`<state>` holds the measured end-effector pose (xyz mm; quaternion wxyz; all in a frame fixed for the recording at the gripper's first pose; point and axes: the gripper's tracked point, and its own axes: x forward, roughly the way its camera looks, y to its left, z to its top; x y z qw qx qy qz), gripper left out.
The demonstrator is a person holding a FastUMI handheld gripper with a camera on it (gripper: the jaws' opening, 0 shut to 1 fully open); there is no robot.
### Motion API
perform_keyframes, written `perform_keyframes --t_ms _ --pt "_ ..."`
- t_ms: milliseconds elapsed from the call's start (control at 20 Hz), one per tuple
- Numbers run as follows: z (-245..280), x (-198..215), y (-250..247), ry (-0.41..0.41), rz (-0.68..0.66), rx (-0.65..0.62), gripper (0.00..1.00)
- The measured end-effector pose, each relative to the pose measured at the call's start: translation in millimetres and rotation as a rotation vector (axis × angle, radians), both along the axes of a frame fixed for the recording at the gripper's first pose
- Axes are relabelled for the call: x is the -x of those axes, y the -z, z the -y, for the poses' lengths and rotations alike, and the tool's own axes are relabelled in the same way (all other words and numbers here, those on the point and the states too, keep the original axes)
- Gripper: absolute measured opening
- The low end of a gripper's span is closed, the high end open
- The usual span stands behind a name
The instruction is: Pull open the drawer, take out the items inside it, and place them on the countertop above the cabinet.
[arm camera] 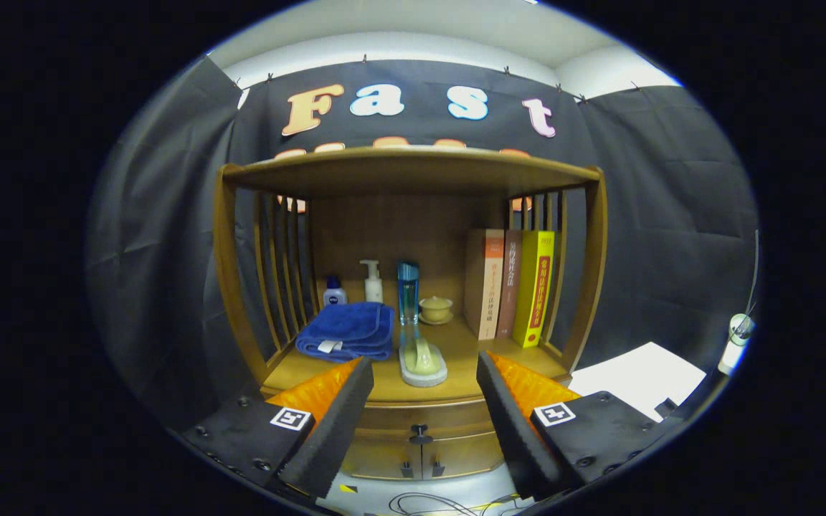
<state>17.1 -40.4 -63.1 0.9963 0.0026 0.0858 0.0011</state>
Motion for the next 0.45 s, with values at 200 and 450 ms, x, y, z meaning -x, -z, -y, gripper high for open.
perform_keyframes --t_ms 200,450 --pt "-4.9 5.1 -13.2 -0.017 0.024 -0.009 0.97" --pt "-8.7 5.5 -8.2 -0.016 0.010 -0.017 0.97"
